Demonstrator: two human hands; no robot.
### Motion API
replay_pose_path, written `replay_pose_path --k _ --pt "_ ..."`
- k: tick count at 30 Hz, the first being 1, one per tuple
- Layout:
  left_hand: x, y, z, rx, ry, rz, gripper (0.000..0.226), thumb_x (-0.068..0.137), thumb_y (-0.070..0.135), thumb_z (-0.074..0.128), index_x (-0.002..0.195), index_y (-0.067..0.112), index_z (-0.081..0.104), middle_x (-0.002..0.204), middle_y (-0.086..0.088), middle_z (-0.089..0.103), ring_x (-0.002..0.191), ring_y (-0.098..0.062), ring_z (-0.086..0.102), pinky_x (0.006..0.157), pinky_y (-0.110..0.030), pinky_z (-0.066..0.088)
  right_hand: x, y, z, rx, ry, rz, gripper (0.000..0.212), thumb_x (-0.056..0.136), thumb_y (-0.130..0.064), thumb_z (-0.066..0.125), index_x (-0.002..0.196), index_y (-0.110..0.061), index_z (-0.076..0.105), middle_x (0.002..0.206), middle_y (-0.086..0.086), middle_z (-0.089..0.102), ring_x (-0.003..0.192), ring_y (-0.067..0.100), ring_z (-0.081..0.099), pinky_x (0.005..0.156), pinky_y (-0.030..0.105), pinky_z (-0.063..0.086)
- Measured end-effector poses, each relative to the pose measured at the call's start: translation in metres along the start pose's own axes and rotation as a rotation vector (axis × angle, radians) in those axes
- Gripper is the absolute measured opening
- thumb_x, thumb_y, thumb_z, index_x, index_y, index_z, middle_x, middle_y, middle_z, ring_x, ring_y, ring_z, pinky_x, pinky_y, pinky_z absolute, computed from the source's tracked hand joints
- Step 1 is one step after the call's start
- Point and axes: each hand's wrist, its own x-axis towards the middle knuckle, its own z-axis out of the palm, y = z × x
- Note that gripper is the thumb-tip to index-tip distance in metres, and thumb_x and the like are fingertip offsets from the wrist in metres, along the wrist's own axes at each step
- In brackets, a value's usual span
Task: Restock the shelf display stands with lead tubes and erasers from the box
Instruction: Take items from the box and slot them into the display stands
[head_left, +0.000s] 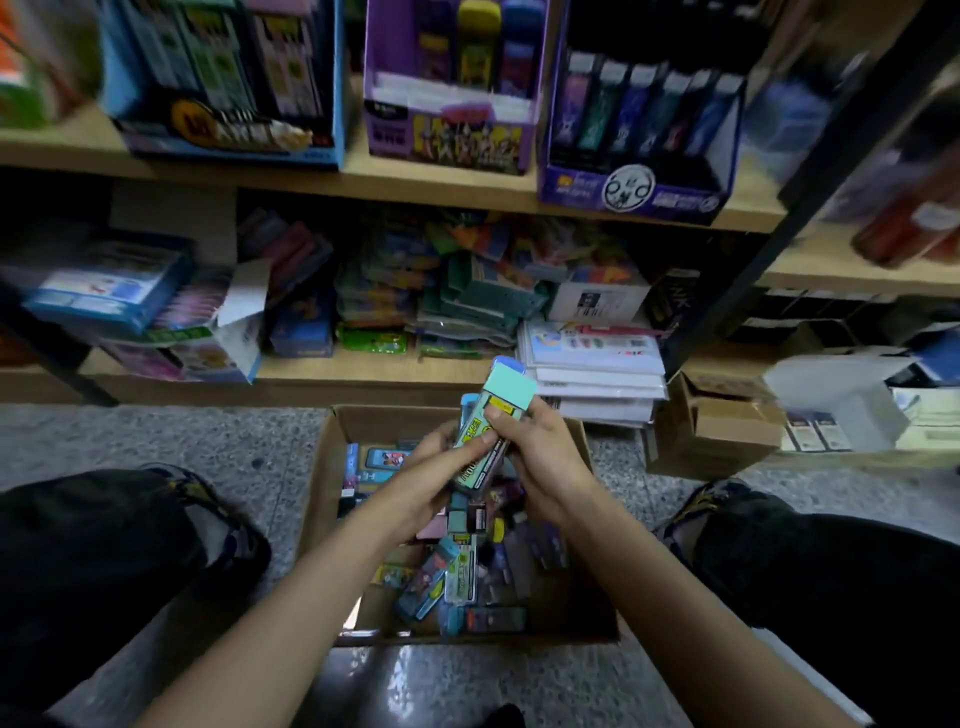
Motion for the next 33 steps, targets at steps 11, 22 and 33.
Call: replay_pose_path --k 11,22,33 --pt "-0.042 0.051 0.024 0.065 -0.081 0.18 0.049 0.075 0.019 0.07 0.12 0.01 0.055 0.099 -0.012 0.071 0.076 -0.017 0.069 0.06 -0.026 0.055 -0.037 -0.058 0.013 -0.082 0.063 -0.259 0.032 0.082 0.006 0.063 0.112 -0.002 0.056 0.101 0.014 0.067 0.085 0.02 0.066 0.079 0.032 0.055" --pt "-0.068 0.086 0.045 -0.093 -0.063 0.228 0.045 0.064 0.02 0.074 0.107 0.01 0.063 0.072 -0.004 0.073 0.058 -0.013 0.067 0.048 -0.022 0.051 -0.046 -0.1 0.025 -0.029 -0.014 -0.302 0.021 0.082 0.003 0.065 0.097 -0.011 0.067 0.092 0.008 0.074 0.084 0.021 0.07 0.07 0.025 0.055" --pt "-0.077 0.122 0.048 -0.277 -0.093 0.212 0.031 0.093 0.031 0.05 0.112 0.012 0.066 0.104 -0.013 0.072 0.074 -0.018 0.07 0.053 -0.027 0.054 -0.043 -0.129 0.04 0.021 0.002 -0.338 0.031 0.087 0.0 0.061 0.118 0.002 0.055 0.108 0.017 0.069 0.101 0.033 0.065 0.095 0.048 0.049"
